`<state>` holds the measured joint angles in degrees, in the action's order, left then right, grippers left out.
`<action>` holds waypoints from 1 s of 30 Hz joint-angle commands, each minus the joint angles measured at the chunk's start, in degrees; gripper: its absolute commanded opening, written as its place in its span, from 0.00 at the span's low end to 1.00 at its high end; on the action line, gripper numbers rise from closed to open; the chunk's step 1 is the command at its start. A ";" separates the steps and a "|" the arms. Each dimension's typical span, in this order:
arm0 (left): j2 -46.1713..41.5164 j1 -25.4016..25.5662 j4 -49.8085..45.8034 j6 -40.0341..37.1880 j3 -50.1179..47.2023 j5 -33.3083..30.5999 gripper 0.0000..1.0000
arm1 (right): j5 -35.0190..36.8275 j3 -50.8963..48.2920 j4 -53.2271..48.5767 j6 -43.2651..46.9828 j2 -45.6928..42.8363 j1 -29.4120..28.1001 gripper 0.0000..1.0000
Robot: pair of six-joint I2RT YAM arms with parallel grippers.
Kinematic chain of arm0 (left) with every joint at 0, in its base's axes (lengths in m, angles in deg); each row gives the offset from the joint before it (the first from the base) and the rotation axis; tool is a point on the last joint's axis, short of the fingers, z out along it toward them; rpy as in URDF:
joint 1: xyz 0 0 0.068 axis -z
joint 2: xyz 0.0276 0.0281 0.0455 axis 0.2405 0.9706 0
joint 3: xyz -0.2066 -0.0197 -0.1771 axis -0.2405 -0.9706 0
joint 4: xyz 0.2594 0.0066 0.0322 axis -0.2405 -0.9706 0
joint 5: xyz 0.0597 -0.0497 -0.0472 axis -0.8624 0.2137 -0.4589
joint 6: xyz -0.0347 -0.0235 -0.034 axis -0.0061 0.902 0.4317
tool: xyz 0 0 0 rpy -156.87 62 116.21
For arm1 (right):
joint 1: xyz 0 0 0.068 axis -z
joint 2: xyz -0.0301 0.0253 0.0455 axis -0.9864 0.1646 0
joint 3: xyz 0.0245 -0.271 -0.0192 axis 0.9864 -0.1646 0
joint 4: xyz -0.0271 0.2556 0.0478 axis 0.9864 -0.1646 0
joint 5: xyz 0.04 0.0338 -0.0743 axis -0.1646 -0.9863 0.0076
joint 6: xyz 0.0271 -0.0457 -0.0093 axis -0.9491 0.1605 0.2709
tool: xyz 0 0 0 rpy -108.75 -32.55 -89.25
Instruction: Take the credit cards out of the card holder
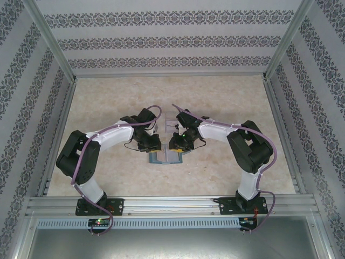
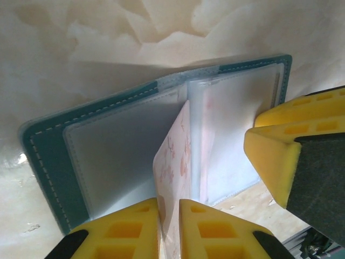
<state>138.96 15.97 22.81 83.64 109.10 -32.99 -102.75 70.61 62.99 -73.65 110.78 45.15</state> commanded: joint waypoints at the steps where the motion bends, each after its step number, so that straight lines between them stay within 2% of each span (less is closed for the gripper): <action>1: 0.71 0.88 1.28 1.16 1.28 1.10 0.16 | 1.93 -0.40 -2.29 1.18 -0.35 0.66 0.30; 12: 1.43 1.53 1.87 1.61 1.11 1.10 0.09 | 2.11 -0.49 -2.38 1.18 -0.82 0.75 0.30; 19: -0.01 1.49 -0.19 0.43 2.32 -1.02 0.04 | 2.48 -0.84 -2.91 1.28 -3.12 1.09 0.30; 30: -0.61 1.42 -5.24 -6.66 6.95 -2.38 0.00 | 3.42 -2.49 -4.91 2.54 -9.14 4.24 0.30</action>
<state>139.51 16.89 21.24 81.47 113.95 -34.58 -100.61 69.30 59.97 -72.47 104.09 48.30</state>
